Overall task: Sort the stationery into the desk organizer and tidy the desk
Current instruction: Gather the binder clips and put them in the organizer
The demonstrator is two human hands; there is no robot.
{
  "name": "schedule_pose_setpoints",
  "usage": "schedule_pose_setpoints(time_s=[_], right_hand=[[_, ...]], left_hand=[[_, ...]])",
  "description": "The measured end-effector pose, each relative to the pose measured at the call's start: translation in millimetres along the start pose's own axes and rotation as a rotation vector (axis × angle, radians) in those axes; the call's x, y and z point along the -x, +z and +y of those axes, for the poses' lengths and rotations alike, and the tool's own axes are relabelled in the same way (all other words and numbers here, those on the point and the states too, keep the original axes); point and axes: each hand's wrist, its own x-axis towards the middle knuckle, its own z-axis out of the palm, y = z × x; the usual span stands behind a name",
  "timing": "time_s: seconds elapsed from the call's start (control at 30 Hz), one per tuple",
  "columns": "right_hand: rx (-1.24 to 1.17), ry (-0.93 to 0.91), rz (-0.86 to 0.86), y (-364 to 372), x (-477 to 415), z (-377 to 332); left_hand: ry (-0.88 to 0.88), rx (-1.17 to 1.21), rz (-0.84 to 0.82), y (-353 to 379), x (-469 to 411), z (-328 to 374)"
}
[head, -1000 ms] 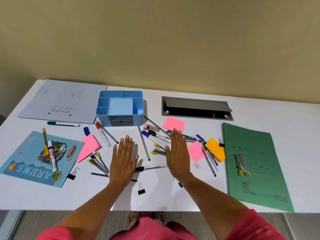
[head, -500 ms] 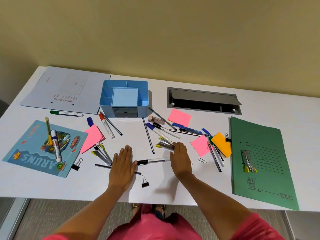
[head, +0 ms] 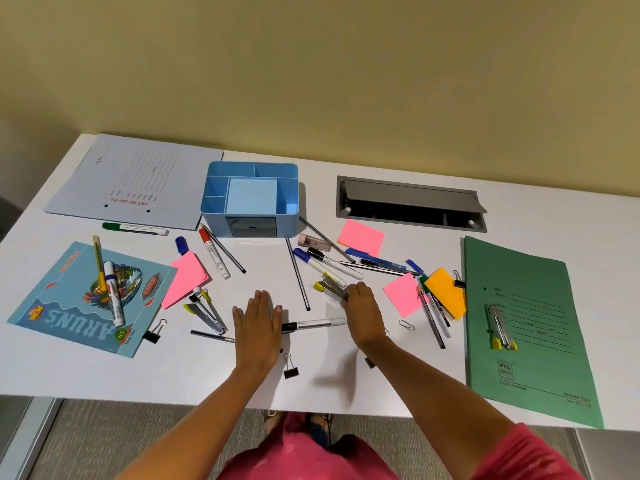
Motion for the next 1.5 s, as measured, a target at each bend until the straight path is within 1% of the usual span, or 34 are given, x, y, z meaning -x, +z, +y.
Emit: schedule_pose_setpoints(time_s=[0.07, 0.17, 0.23, 0.3, 0.37, 0.6, 0.67, 0.77, 0.87, 0.97, 1.07, 1.13, 1.2, 1.23, 1.3, 1.37, 1.43, 1.5], right_hand=[[-0.064, 0.022, 0.052, -2, 1, -3], [-0.308, 0.082, 0.135, -13, 5, -15], [-0.445, 0.081, 0.187, -22, 9, -22], [-0.547, 0.06, 0.22, -32, 13, -31], [-0.631, 0.037, 0.216, -40, 15, -41], [-0.782, -0.029, 0.159, -57, 11, -63], [-0.852, -0.04, 0.132, -62, 6, -68], [-0.928, -0.078, 0.166, -76, -6, -77], [-0.836, -0.155, 0.233, -95, -26, -87], [-0.766, -0.24, 0.286, -109, -48, -96], [-0.717, -0.304, 0.27, -117, -67, -102], [-0.684, -0.324, 0.262, -121, -81, -106], [-0.683, -0.304, 0.288, -125, -96, -112], [-0.698, -0.288, 0.309, -126, -104, -116], [-0.716, -0.261, 0.335, -126, -121, -122], [-0.696, -0.24, 0.31, -125, -140, -129], [-0.632, -0.223, 0.262, -124, -159, -134], [-0.511, -0.209, 0.229, -122, -175, -135]], left_hand=[[-0.008, 0.189, 0.005, -2, -1, 10], [-0.014, 0.566, -0.027, -18, 1, 33], [-0.023, 0.719, -0.065, -33, 1, 50], [-0.003, 0.78, -0.073, -45, -2, 64], [0.019, 0.828, -0.071, -54, -6, 76], [0.072, 0.951, -0.058, -72, -26, 89], [0.093, 0.952, -0.05, -76, -31, 90], [0.146, 0.893, -0.023, -82, -36, 92], [0.206, 0.863, -0.002, -90, -44, 95], [0.226, 0.838, 0.058, -101, -57, 99], [0.257, 0.793, 0.105, -113, -75, 100], [0.272, 0.781, 0.104, -121, -86, 102], [0.253, 0.772, 0.095, -129, -97, 104], [0.232, 0.754, 0.118, -132, -103, 105], [0.184, 0.698, 0.209, -136, -118, 103], [0.132, 0.623, 0.302, -135, -132, 94], [0.089, 0.502, 0.348, -131, -145, 82], [0.083, 0.324, 0.332, -123, -155, 68]])
